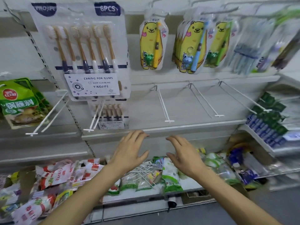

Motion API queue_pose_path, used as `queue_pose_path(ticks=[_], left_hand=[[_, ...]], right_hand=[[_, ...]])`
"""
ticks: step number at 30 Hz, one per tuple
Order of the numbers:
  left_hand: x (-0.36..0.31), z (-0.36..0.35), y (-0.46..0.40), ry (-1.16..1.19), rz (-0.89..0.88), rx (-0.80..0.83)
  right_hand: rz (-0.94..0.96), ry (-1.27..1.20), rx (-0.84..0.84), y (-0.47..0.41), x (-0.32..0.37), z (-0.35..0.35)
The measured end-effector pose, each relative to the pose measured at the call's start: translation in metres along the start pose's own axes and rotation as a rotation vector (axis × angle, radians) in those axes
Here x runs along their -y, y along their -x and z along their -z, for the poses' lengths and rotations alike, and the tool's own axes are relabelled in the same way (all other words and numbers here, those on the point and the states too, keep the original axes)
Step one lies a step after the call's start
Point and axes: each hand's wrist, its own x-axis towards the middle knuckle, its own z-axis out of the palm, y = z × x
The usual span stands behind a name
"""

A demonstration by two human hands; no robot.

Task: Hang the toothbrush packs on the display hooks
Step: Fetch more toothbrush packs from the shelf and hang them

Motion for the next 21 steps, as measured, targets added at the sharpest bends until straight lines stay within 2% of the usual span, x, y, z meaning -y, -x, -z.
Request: queue_pose_path(ticks=[10,21], left_hand=[[-0.153,-0.013,-0.056,-0.044,-0.234,0.016],[-0.369,-0.052,-0.127,-0.034,-0.385,-0.024]], right_hand=[[-0.140,0.094,-0.121,0.106,-0.086,0.088],[-0.306,0.195,-0.221,0.237,-0.238,0.217]])
